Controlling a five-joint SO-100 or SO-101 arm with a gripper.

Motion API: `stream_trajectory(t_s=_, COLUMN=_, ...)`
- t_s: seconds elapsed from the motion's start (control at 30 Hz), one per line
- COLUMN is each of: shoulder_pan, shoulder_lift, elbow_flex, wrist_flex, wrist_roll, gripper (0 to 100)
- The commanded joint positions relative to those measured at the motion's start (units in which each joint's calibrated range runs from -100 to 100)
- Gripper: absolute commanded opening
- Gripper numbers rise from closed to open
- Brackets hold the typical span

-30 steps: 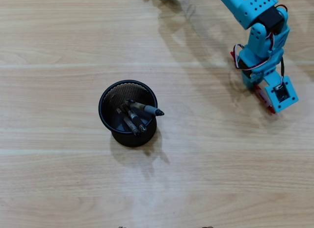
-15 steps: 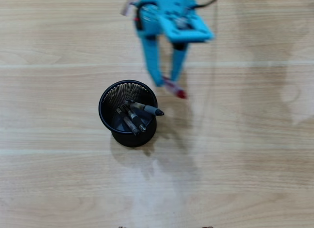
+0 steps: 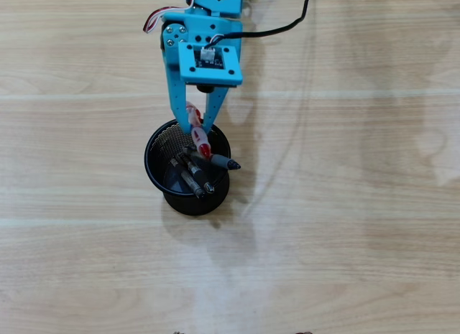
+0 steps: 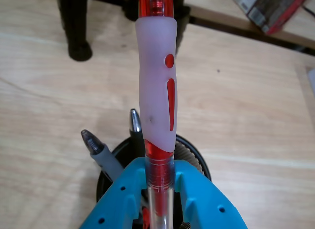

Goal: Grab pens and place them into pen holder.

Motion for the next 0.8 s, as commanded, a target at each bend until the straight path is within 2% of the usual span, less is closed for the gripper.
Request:
stream_trajectory(t_s=0.0, shoulder_pan=-0.36, shoulder_lift=1.92, elbow_flex=-6.39, wrist_flex=-2.09, wrist_roll=-0.36, gripper=5)
stream_trajectory(t_s=0.33, shoulder_pan=0.04, shoulder_lift=20.09, elbow_flex=-21.51, wrist_flex=-6.56, wrist_roll=-0.41, gripper=5)
stream_trajectory(t_s=0.77, shoulder_pan=1.57, shoulder_lift=20.34, elbow_flex=-23.05, wrist_flex=-5.96, wrist_roll=0.06, gripper=9)
